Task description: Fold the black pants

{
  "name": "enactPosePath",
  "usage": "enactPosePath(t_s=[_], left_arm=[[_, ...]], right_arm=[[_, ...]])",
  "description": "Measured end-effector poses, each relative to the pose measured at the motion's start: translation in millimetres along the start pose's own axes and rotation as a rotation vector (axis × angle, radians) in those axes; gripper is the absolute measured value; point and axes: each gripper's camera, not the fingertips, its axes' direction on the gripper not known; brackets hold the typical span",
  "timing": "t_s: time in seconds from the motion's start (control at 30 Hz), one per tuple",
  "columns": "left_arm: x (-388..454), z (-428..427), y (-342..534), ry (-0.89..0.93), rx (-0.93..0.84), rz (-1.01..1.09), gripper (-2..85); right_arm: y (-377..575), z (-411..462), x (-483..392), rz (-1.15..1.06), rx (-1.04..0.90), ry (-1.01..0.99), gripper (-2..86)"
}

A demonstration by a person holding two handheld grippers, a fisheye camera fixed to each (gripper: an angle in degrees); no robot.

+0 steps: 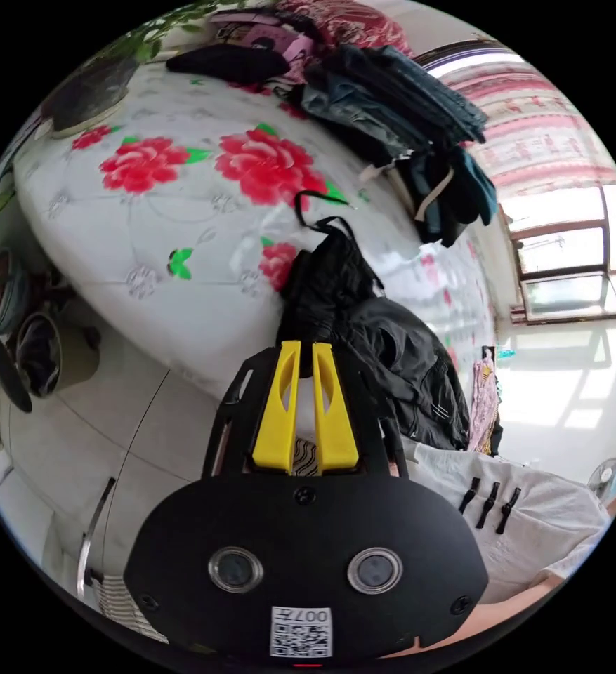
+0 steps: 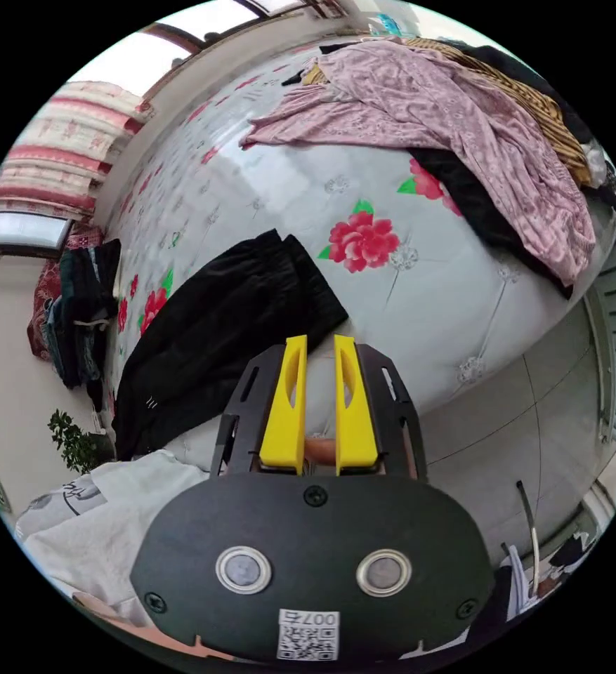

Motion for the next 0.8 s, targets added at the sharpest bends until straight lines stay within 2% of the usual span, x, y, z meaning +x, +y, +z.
enactPosePath(t_s=[0.2, 0.3, 0.43, 0.57, 0.67, 0.7, 0.73, 0.8], left_arm=[[20, -42, 12, -0.153, 0.146, -0.005, 6.3], [44, -48, 20, -0.131, 0.201, 0.040, 7.4], [88, 2, 25, -0.083, 0.166, 0.111, 9.7], [105, 63, 17, -0.133, 0.103, 0.085, 11.8], [103, 103, 1, -0.201, 0.042, 0.003, 10.0], [102, 116, -5, -0.263, -0.007, -0.029, 7.0], [105, 122, -10, -0.271, -0.026, -0.021, 2.3], [113, 110, -20, -0.217, 0.013, 0.003, 0.6]], right_arm=[[1, -14, -2, -0.026, 0.126, -0.095, 7.5], [-12, -9, -15, -0.067, 0.145, -0.108, 8.2], [-29, 12, -33, -0.084, 0.112, -0.099, 8.5], [-42, 36, -46, -0.082, -0.010, -0.015, 7.1], [-50, 34, -60, -0.119, -0.037, 0.001, 5.9], [-53, 25, -68, -0.149, -0.015, -0.021, 5.5], [-56, 14, -76, -0.184, 0.011, -0.056, 5.2], [-60, -7, -90, -0.247, 0.064, -0.101, 4.8]])
